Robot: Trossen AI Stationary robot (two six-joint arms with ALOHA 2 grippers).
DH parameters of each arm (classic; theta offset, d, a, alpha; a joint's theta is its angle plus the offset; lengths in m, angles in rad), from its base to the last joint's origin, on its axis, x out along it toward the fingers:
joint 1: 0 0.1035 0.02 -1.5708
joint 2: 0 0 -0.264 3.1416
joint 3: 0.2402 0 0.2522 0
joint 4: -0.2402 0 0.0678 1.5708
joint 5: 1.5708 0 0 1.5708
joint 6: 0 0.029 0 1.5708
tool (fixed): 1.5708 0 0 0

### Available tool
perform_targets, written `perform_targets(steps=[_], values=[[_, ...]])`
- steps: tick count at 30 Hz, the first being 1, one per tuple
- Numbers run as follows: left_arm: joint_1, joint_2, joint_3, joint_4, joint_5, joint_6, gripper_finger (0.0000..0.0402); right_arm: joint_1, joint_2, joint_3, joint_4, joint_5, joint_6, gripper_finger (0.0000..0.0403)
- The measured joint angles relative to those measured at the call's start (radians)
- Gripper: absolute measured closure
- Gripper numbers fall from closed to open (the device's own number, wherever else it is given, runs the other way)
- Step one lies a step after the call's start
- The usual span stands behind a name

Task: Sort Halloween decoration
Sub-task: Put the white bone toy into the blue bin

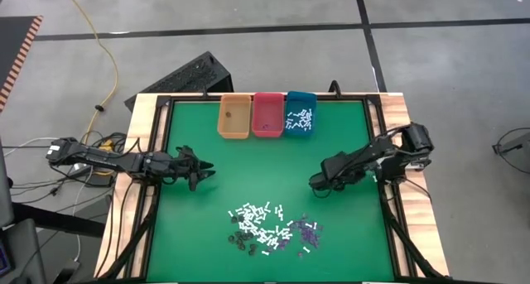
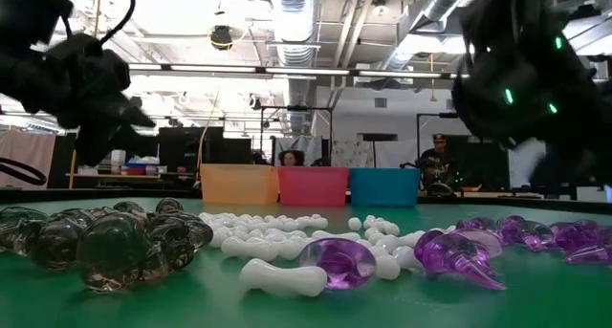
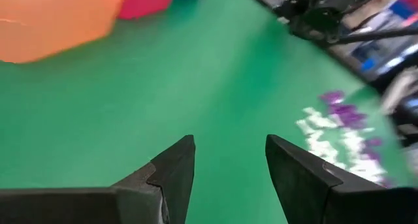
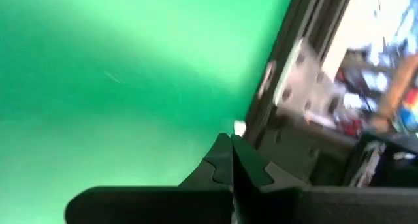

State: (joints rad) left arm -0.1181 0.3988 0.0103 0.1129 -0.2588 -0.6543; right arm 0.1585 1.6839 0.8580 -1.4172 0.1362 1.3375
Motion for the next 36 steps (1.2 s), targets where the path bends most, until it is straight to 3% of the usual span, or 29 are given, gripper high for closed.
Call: perform_targets(steps=[5,11,15,18,22,25,31,36], values=[[0.0,0.014,0.072,0.054,0.043,-0.078,0.0266,0.08,-0.128,0.151,-0.08,0.147,0.071,0.0387],[0.001,0.165,0.246,-0.037,-0.066,0.013,0.0381,0.183,-0.33,0.256,-0.147,0.309,0.207,0.0387],[0.022,0.312,0.338,0.002,-0.053,0.071,0.0397,0.189,-0.413,0.244,-0.151,0.319,0.244,0.0387],[0.045,0.417,0.382,0.074,0.046,0.12,0.0401,0.169,-0.444,0.249,-0.152,0.288,0.228,0.0387],[0.076,0.514,0.43,0.137,0.21,0.175,0.0401,0.072,-0.414,0.235,-0.157,0.119,0.044,0.0387],[0.087,0.552,0.446,0.138,0.216,0.198,0.0401,-0.016,-0.337,0.227,-0.153,0.069,-0.08,0.0387],[0.096,0.581,0.45,0.133,0.159,0.208,0.0401,-0.184,-0.15,0.187,-0.151,0.085,-0.265,0.0387],[0.097,0.583,0.45,0.081,0.168,0.214,0.0401,-0.246,-0.052,0.119,-0.144,0.116,-0.291,0.0387]])
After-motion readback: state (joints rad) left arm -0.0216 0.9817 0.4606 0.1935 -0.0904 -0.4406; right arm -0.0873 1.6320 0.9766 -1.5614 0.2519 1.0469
